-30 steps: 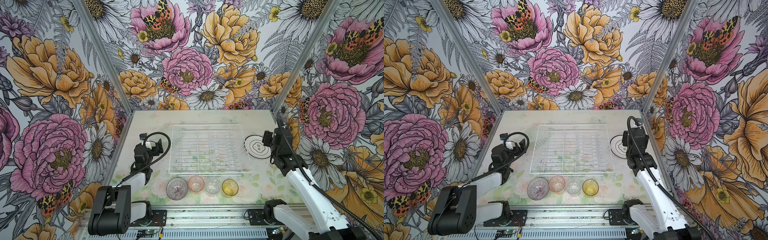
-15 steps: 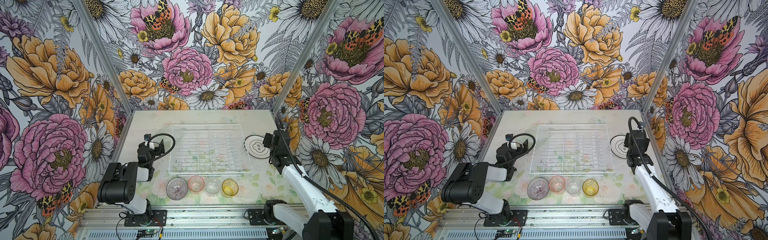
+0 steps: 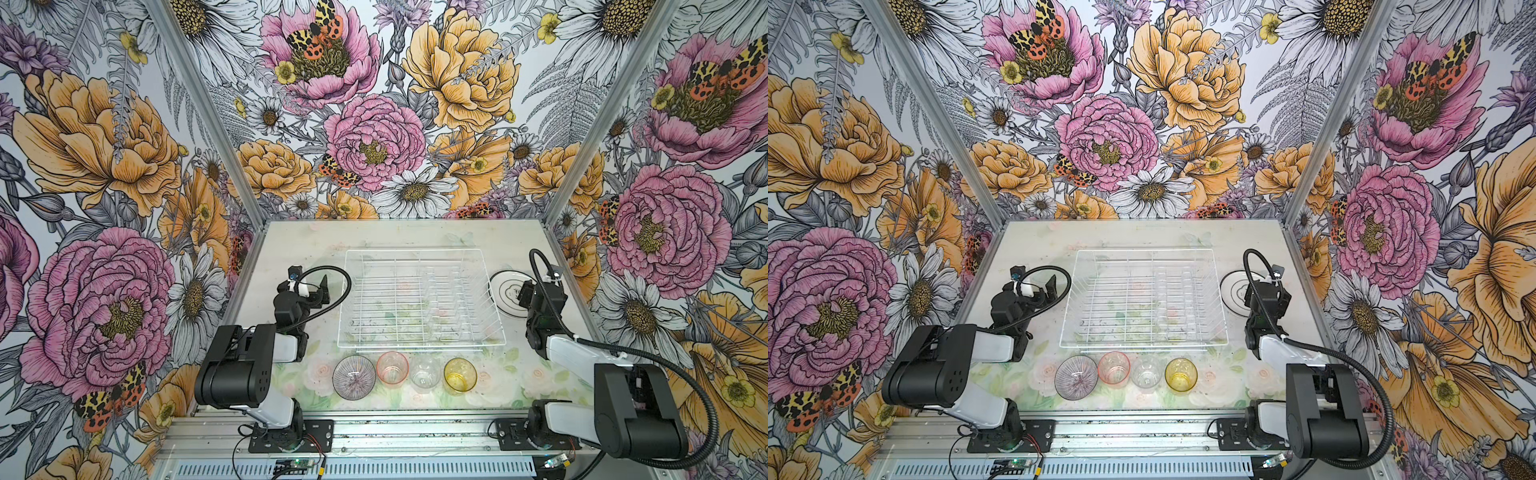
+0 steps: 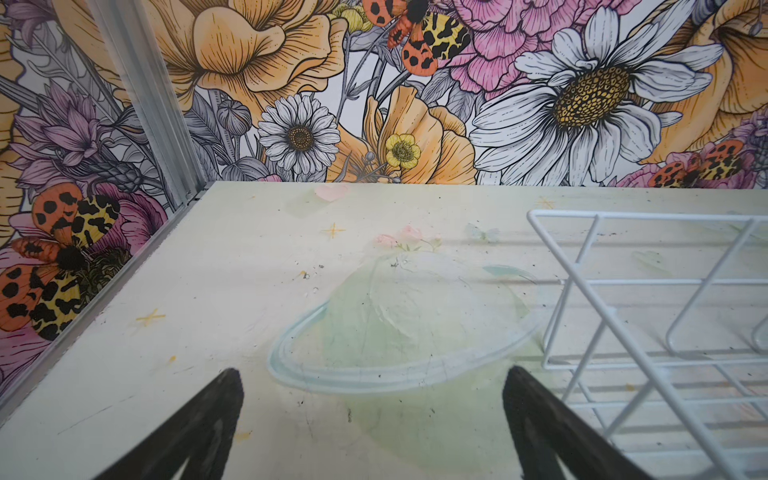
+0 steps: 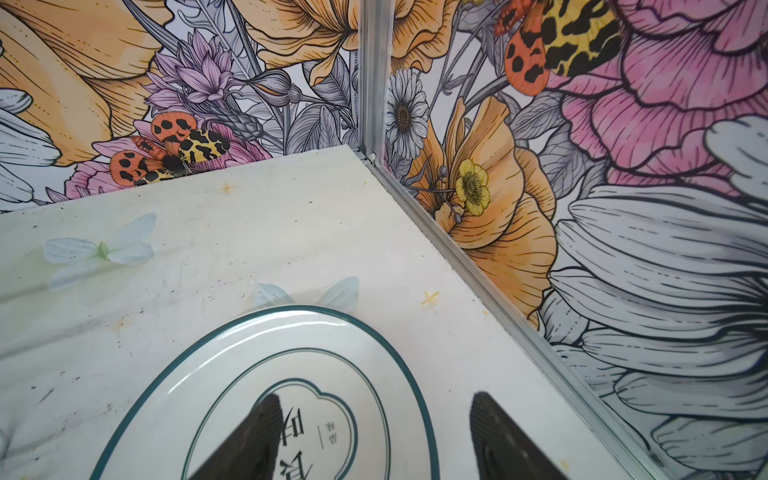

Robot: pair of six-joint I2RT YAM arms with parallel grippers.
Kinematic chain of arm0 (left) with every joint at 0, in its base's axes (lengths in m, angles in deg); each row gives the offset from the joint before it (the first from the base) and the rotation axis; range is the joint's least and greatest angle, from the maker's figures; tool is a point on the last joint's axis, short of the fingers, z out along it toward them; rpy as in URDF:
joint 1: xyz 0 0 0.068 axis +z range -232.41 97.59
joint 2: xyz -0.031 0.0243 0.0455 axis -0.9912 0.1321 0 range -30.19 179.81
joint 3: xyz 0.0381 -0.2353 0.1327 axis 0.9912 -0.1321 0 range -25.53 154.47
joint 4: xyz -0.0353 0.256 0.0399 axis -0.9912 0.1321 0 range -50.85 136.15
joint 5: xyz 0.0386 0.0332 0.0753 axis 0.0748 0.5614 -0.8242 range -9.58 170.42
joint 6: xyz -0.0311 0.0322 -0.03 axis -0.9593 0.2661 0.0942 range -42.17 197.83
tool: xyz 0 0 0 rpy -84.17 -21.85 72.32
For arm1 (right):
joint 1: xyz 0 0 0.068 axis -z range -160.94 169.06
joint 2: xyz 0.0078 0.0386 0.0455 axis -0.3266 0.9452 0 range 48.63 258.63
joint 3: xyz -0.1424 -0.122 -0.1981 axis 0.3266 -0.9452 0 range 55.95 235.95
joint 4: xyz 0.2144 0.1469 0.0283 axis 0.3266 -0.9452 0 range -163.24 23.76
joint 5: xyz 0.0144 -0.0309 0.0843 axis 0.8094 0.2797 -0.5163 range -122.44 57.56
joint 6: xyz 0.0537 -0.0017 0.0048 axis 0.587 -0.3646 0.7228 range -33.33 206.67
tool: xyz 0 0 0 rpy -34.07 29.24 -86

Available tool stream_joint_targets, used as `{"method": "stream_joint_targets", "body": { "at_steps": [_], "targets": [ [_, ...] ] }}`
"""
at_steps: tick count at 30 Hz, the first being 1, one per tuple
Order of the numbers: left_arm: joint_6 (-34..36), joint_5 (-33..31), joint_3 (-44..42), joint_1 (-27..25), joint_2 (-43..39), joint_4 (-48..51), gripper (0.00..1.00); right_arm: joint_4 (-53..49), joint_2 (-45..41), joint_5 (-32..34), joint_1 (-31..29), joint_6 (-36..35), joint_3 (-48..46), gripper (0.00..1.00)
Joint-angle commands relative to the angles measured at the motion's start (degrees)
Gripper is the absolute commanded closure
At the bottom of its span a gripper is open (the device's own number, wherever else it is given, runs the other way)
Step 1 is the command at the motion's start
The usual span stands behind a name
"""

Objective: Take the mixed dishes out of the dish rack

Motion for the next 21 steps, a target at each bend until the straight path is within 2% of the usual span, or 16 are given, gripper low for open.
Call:
{"method": "stream_joint_targets", "body": {
  "at_steps": [1,5,9,11,12,14,15,18,20,21],
  "targets": [
    [0.94,1.48,-0.93,0.29,-0.16,-2.40,0.01,13.30,3.63,0.09,0.22,1.61,-1.34,0.27],
    [1.00,1.62,-1.07,0.30,-0.16,-2.53,0.01,16.38,6.51,-2.14,0.11,0.45,-1.64,0.27],
    [1.03,1.99,-1.05,0.32,-0.16,-2.74,0.01,18.64,8.03,-8.02,-0.73,-2.79,-1.75,0.26],
    [1.00,2.07,-1.03,0.32,-0.16,-2.75,0.01,24.08,11.36,-11.28,-1.49,-4.95,-2.76,0.24],
    [1.06,2.16,-1.11,0.33,-0.16,-2.75,0.01,28.44,14.17,-11.76,-1.86,-6.01,-3.07,0.23],
    [1.12,2.43,-1.06,0.39,-0.15,-2.76,0.01,24.19,12.40,-11.54,-2.32,-5.94,-2.47,0.23],
    [1.07,2.53,-1.10,0.39,-0.09,-2.75,0.01,27.94,13.67,-11.26,-2.31,-6.36,-3.43,0.23],
    [1.02,2.57,-0.87,0.51,-0.07,-2.40,0.01,28.29,13.55,-8.91,-2.21,-5.17,-3.85,0.22],
    [0.98,2.51,-0.68,0.55,-0.16,-1.89,0.01,24.62,13.04,-8.17,-2.22,-4.63,-2.45,0.01],
    [0.99,2.53,-0.64,0.53,-0.17,-1.81,0.01,25.23,13.57,-7.85,-2.47,-5.28,-2.25,0.01]
  ]
}}
